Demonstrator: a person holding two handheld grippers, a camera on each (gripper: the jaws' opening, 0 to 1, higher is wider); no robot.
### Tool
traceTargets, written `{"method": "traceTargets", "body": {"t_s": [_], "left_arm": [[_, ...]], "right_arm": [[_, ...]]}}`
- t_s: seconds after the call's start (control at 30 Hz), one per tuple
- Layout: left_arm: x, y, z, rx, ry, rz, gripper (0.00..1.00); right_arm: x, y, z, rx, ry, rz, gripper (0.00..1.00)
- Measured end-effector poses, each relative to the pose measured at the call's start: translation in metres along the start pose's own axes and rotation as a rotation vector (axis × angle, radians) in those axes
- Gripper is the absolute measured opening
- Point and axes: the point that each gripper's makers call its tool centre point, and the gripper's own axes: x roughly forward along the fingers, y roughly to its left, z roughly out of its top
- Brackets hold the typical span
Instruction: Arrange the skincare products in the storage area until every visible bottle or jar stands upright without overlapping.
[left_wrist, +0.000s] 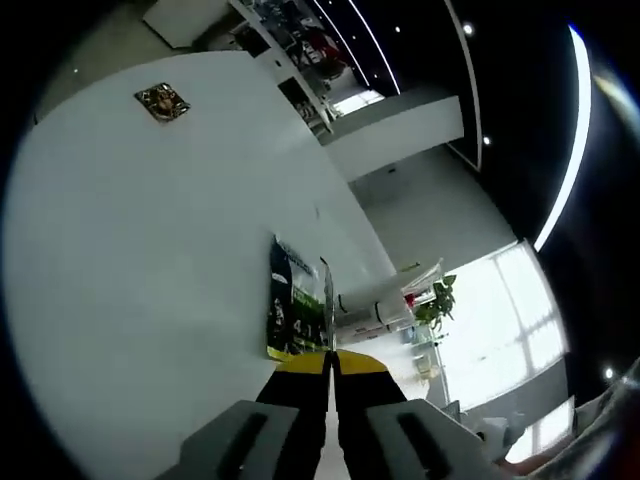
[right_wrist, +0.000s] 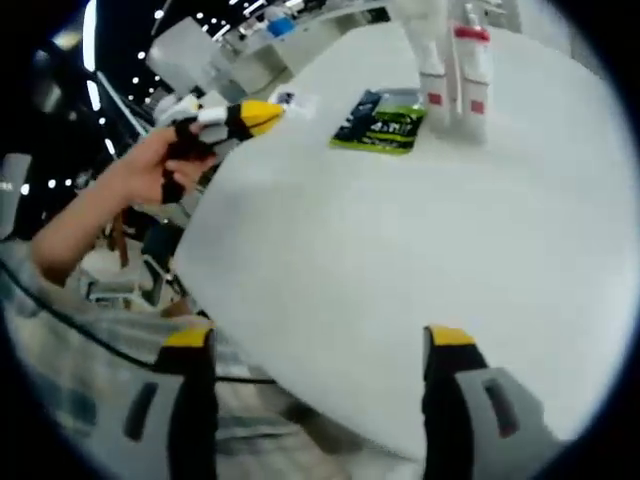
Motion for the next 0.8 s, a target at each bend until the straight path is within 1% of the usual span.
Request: {"method": "traceTargets", "body": {"t_s": [0.07, 0.1, 0.17, 0.23, 0.37, 0.43, 0.53, 0.67, 0.8], "left_arm": [[0.003, 0.006, 0.005, 0.011, 0.0, 0.022, 0.01], [0.005, 0.008, 0.008, 0.014, -0.007, 0.025, 0.01], [0.007, 0.007, 0.011, 0.014, -0.015, 0.023, 0.01], [0.014, 0.008, 0.017, 0.01, -0.02, 0.024, 0.01], [0.022, 0.01, 0.025, 0.034, -0.008, 0.04, 0.01], [0.025, 0.016, 0.03, 0.043, -0.003, 0.059, 0.01], [0.028, 0.025, 0.04, 0.029, -0.015, 0.077, 0.01], [0.032, 0.032, 0.052, 0.033, -0.028, 0.096, 0.01], [0.034, 0.038, 0.054, 0.043, -0.019, 0.115, 0.01]], "right_arm": [[-0.002, -0.004, -0.003, 0.009, 0.001, -0.007, 0.83], [-0.003, -0.005, -0.005, 0.017, 0.006, -0.012, 0.83], [-0.005, -0.008, -0.008, 0.031, 0.009, -0.019, 0.83], [-0.007, -0.007, -0.009, 0.036, 0.015, -0.018, 0.83], [-0.009, -0.008, -0.012, 0.023, 0.032, -0.021, 0.83], [-0.011, -0.007, -0.012, 0.029, 0.036, -0.015, 0.83], [-0.013, -0.008, -0.014, 0.015, 0.048, -0.018, 0.83], [-0.017, -0.014, -0.015, 0.007, 0.06, -0.027, 0.83], [-0.019, -0.019, -0.013, 0.028, 0.061, -0.037, 0.83]]}}
